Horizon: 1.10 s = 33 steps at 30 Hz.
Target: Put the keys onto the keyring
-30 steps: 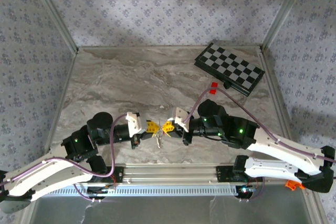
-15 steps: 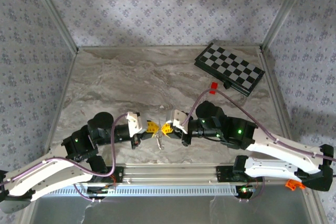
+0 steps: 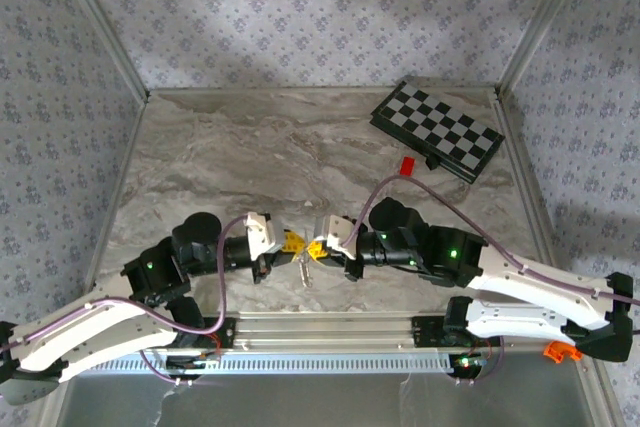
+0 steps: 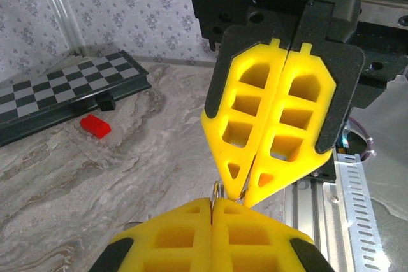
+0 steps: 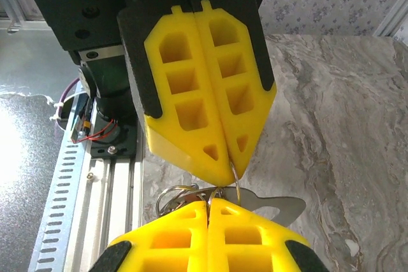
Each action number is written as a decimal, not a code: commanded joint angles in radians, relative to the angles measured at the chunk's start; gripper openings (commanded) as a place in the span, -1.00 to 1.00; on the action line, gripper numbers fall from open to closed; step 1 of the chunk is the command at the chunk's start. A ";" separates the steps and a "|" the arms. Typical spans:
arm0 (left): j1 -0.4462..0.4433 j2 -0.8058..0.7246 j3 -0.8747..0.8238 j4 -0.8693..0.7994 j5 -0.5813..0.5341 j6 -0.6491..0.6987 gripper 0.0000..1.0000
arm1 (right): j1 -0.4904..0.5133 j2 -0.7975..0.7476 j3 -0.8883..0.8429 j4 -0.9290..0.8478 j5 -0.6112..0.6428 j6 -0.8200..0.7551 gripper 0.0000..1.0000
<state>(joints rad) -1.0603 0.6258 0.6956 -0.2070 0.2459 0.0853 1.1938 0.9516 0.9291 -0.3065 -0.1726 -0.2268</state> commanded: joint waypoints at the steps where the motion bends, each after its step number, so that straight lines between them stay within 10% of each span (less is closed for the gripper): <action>1: 0.002 -0.024 -0.002 0.089 -0.038 -0.010 -1.00 | 0.015 -0.010 -0.016 -0.006 -0.004 -0.014 -1.00; 33: 0.002 -0.100 -0.086 0.270 0.084 -0.049 -1.00 | -0.093 -0.177 -0.085 0.119 -0.113 0.083 -0.50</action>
<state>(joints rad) -1.0603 0.5404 0.6109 -0.0261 0.2771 0.0536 1.1133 0.7685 0.8326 -0.2188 -0.2329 -0.1642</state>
